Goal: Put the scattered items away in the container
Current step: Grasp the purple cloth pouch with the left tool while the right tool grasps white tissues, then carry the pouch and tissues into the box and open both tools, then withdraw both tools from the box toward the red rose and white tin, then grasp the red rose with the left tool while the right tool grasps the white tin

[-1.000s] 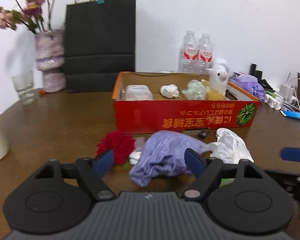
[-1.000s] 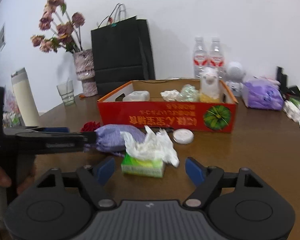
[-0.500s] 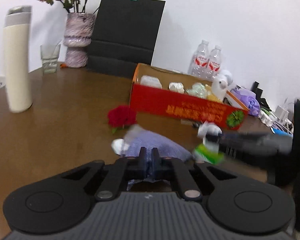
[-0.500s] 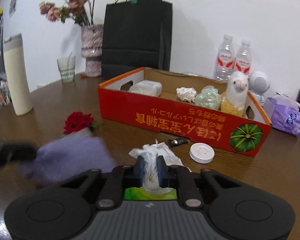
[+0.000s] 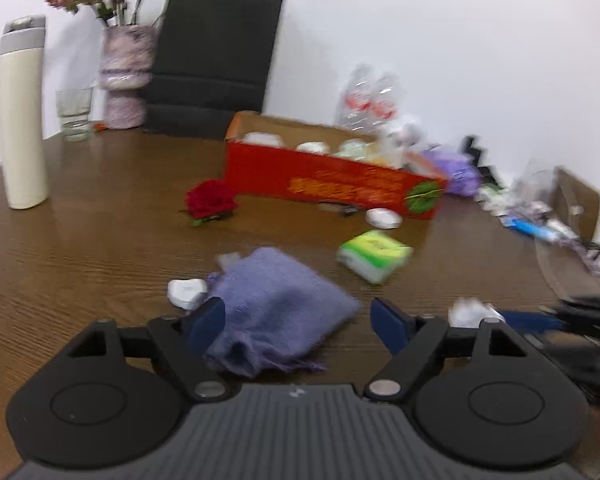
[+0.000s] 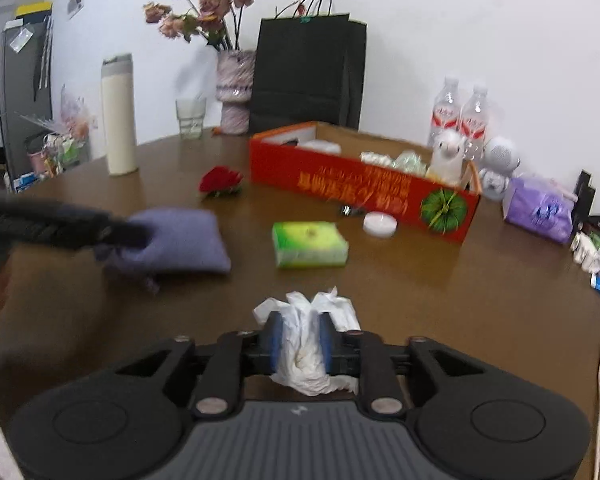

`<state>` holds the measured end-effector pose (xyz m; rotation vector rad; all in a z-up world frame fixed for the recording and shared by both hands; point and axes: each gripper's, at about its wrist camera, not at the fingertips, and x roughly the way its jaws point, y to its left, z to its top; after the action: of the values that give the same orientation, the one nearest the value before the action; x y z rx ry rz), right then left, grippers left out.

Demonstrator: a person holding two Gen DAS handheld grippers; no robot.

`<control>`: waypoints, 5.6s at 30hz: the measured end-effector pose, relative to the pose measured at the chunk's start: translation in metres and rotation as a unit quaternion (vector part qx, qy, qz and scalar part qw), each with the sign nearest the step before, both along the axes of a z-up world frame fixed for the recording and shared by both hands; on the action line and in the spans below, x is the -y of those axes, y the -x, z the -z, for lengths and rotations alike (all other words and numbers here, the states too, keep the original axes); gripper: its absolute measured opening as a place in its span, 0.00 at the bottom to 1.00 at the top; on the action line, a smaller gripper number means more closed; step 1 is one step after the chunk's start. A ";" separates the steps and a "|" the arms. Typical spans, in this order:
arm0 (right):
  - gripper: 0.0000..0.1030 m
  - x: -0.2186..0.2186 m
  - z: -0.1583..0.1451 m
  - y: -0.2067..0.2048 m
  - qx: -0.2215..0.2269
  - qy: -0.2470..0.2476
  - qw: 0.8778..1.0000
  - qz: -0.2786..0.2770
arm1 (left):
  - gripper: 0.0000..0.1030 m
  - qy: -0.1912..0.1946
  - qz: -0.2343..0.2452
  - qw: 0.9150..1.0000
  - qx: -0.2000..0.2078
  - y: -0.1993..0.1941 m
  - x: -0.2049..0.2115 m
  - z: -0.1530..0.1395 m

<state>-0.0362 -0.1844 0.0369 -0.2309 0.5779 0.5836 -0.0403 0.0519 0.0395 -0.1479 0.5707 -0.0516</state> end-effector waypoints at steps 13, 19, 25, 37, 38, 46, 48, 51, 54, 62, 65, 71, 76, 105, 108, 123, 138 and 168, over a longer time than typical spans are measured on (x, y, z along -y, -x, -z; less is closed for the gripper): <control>0.76 0.014 -0.002 0.011 -0.002 -0.039 0.998 0.048 | 0.90 -0.040 0.066 0.996 0.038 0.052 0.043 -0.007; 0.81 0.015 0.006 0.008 -0.035 -0.049 0.994 0.091 | 0.87 0.006 0.028 0.999 -0.036 0.013 0.035 0.006; 0.84 0.025 0.005 0.012 -0.068 -0.092 0.980 0.161 | 0.48 0.016 0.045 0.997 -0.067 0.007 0.039 0.021; 0.17 -0.006 0.021 -0.010 -0.052 -0.034 0.983 0.173 | 0.22 0.041 0.028 0.999 -0.018 0.016 0.029 0.007; 0.16 -0.004 0.020 -0.011 -0.051 -0.042 0.983 0.170 | 0.22 0.041 0.031 0.999 -0.007 0.014 0.028 0.002; 0.16 0.007 -0.040 -0.054 -0.002 -0.083 0.988 0.130 | 0.22 0.087 0.042 0.993 0.063 -0.060 0.013 -0.066; 0.16 0.007 -0.064 -0.078 0.006 -0.100 0.989 0.107 | 0.22 0.113 0.042 0.991 0.058 -0.097 0.010 -0.080; 0.17 -0.003 -0.098 -0.132 0.022 -0.100 0.991 0.086 | 0.22 0.149 0.036 0.988 0.035 -0.172 0.008 -0.093; 0.19 -0.026 -0.113 -0.200 -0.003 -0.076 0.995 0.063 | 0.22 0.153 0.009 0.988 -0.027 -0.255 0.015 -0.082; 0.19 -0.076 -0.056 -0.338 -0.115 0.036 0.988 0.097 | 0.23 0.129 -0.046 0.978 -0.156 -0.367 0.030 -0.015; 0.20 -0.080 -0.037 -0.352 -0.141 0.051 0.984 0.095 | 0.34 0.139 -0.045 0.975 -0.169 -0.368 0.029 -0.005; 0.26 -0.081 -0.016 -0.371 -0.172 0.057 0.978 0.101 | 0.46 0.144 -0.033 0.978 -0.150 -0.360 0.020 -0.020; 0.72 -0.076 -0.014 -0.369 -0.194 0.038 0.976 0.091 | 0.61 0.144 -0.041 0.981 -0.122 -0.344 0.001 -0.048; 0.85 -0.020 -0.152 -0.227 -0.110 -0.041 0.979 0.166 | 1.00 -0.105 -0.032 0.993 -0.046 -0.189 0.038 -0.143; 0.88 -0.019 -0.147 -0.201 -0.081 -0.043 0.986 0.140 | 1.00 -0.107 -0.037 0.994 -0.006 -0.159 0.032 -0.137; 0.93 -0.005 -0.046 -0.042 0.006 -0.094 0.992 0.082 | 1.00 -0.128 -0.047 0.989 0.055 -0.007 0.059 -0.016; 0.93 0.007 -0.001 0.010 -0.009 -0.100 0.990 0.095 | 1.00 -0.118 -0.026 0.993 0.008 0.022 0.054 0.022; 0.39 -0.048 0.016 -0.229 -0.065 -0.029 0.994 0.085 | 0.59 -0.027 -0.020 0.996 -0.079 -0.198 -0.071 0.026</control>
<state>0.1924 -0.1367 0.0209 -0.0886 0.6974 0.4516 0.1578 0.1226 0.0136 -0.1109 0.7256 0.0146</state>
